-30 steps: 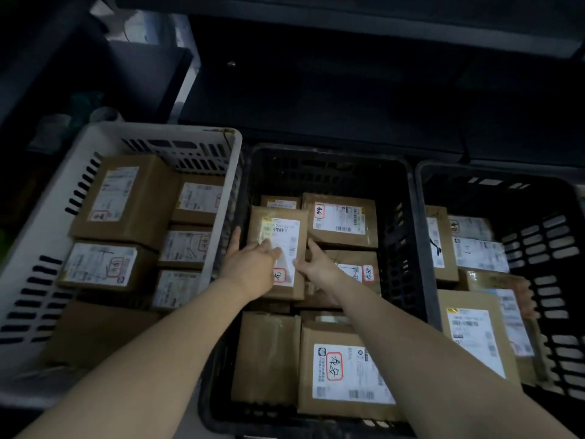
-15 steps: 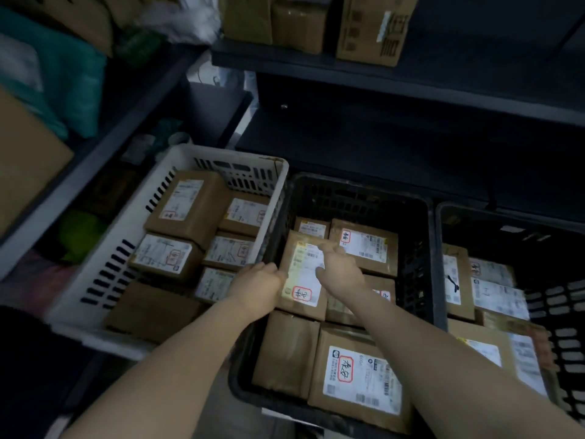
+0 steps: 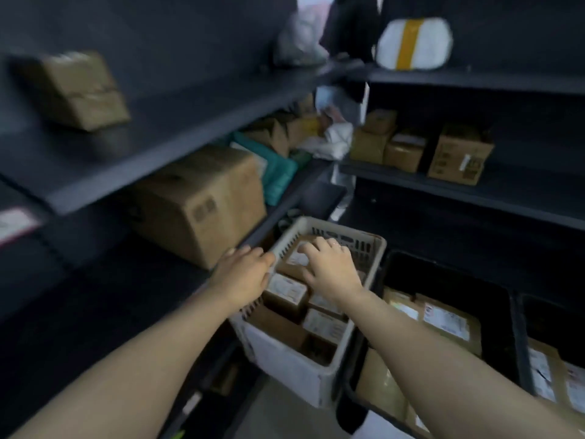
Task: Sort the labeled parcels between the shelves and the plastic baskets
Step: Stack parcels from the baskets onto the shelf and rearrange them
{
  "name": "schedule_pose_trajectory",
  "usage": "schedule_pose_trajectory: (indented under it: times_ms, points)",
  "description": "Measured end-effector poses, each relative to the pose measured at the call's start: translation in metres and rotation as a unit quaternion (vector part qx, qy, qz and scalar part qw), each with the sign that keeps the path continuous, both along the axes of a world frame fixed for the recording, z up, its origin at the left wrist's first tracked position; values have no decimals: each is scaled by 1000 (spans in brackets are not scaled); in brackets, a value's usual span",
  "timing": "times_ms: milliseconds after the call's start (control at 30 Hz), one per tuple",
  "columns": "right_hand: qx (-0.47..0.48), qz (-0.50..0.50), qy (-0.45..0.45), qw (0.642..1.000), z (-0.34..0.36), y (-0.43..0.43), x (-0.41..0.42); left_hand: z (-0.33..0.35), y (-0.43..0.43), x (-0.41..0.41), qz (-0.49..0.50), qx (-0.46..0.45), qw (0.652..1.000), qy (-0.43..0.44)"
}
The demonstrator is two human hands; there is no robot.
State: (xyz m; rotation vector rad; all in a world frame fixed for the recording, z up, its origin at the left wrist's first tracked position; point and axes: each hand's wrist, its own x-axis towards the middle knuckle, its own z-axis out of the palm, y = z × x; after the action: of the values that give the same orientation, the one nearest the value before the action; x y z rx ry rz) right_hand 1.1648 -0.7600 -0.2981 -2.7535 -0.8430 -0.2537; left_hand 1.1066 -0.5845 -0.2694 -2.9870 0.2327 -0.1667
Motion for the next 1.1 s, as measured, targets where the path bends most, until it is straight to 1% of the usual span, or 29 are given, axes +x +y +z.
schedule_pose_trajectory:
  times_ms: [133,200,267,367,533,633,700,800,867,900,933,1000,1067,1100]
  points:
    - [61,75,-92,991,77,77,-21,75,65,-38,52,20,995,-79]
    - [78,95,-135,983,114,109,-25,111,88,-52,58,16,989,-136]
    - [102,112,-158,976,148,137,-27,144,107,-60,74,14,980,-185]
    - [147,150,-143,967,184,172,-21,180,134,-63,108,11,972,-207]
    - [179,193,-121,957,216,226,16,214,182,-46,191,-33,957,-217]
    - [186,189,-110,958,230,258,46,223,208,-26,235,-40,948,-212]
    - [167,177,-90,966,239,280,67,229,221,-11,264,-44,940,-209]
    - [162,180,-25,970,250,311,94,236,235,7,295,-36,932,-207]
    - [195,192,57,960,255,330,106,238,247,16,319,-57,924,-203]
    - [222,195,104,950,257,339,111,238,252,19,333,-82,918,-197]
    - [263,197,156,932,258,347,116,238,256,22,348,-124,909,-191]
    - [367,179,265,873,261,360,126,239,263,26,373,-253,874,-182]
    - [429,133,372,812,262,373,138,240,268,34,385,-385,818,-185]
    - [435,113,420,788,260,377,144,240,270,39,393,-438,787,-186]
